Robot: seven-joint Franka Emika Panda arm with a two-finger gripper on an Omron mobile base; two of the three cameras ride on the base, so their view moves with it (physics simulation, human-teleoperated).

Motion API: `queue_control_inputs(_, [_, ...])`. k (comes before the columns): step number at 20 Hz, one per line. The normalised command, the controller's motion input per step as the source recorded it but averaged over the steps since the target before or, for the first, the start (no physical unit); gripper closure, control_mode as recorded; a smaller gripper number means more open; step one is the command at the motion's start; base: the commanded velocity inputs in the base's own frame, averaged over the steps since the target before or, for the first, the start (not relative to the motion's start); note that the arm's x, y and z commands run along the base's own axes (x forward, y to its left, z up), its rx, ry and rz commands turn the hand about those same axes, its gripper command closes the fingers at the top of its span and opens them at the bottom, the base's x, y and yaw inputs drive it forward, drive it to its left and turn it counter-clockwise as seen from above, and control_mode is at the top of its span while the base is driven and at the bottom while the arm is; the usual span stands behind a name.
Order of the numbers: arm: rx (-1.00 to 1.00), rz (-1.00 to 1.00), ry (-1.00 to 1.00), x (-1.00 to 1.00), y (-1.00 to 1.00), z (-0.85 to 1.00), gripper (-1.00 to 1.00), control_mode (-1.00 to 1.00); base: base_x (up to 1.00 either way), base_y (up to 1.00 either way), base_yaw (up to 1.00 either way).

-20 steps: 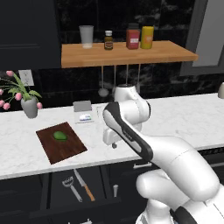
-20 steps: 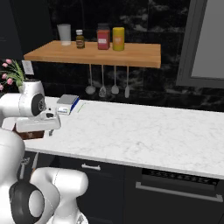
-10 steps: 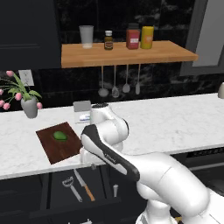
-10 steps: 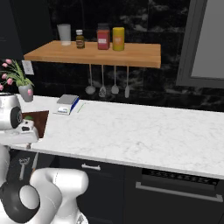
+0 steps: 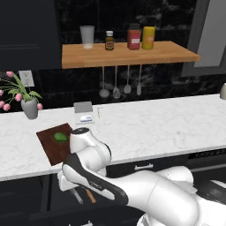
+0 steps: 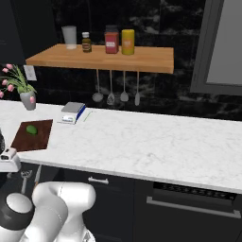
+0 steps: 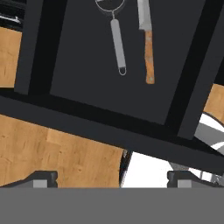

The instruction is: Place the appropriate cutting tool for cutting the avocado skin on the cutting board.

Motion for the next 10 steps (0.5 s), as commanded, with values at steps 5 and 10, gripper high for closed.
queue_control_inputs(5, [0.0,-0.02,0.0,0.18,0.04,-0.26,-1.0,-1.0,0.0,0.0,0.0])
queue_control_inputs(10, [0.0,-0.03,0.0,0.14,0.0,-0.5,-1.0,-1.0,0.0,0.0,0.0])
